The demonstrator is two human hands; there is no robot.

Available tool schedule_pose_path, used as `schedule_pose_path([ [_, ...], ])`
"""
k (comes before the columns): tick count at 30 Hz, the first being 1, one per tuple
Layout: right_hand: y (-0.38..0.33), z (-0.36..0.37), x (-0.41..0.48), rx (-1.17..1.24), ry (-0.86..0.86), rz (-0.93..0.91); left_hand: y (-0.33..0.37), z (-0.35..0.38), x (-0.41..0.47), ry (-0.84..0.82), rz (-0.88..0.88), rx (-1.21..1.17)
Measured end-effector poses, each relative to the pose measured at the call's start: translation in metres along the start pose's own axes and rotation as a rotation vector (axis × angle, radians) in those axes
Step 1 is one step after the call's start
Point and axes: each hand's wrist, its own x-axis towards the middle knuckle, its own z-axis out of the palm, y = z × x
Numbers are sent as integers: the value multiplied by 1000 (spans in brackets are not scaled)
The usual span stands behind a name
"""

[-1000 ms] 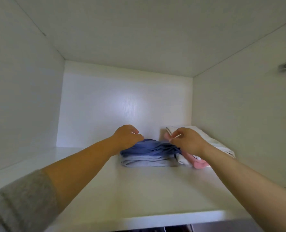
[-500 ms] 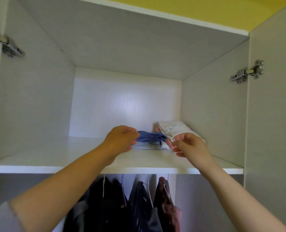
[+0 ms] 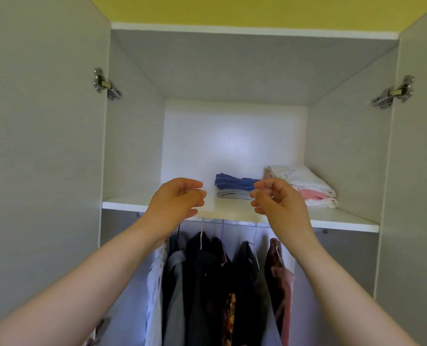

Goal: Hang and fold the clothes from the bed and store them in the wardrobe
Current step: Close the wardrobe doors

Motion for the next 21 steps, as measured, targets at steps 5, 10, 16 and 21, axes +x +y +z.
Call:
schedule_pose_path([
  [5, -29, 64, -13, 107, -63, -57, 17, -64, -28, 114, 73, 122],
  [10, -59, 149, -28, 214, -164, -102, 44, -145, -58, 293, 129, 240],
  [16, -102, 233, -49, 351, -287, -157, 74, -224, -102, 459, 165, 320],
  [21, -132, 286, -66, 473, -335, -186, 90, -264, -137, 475, 200, 356],
])
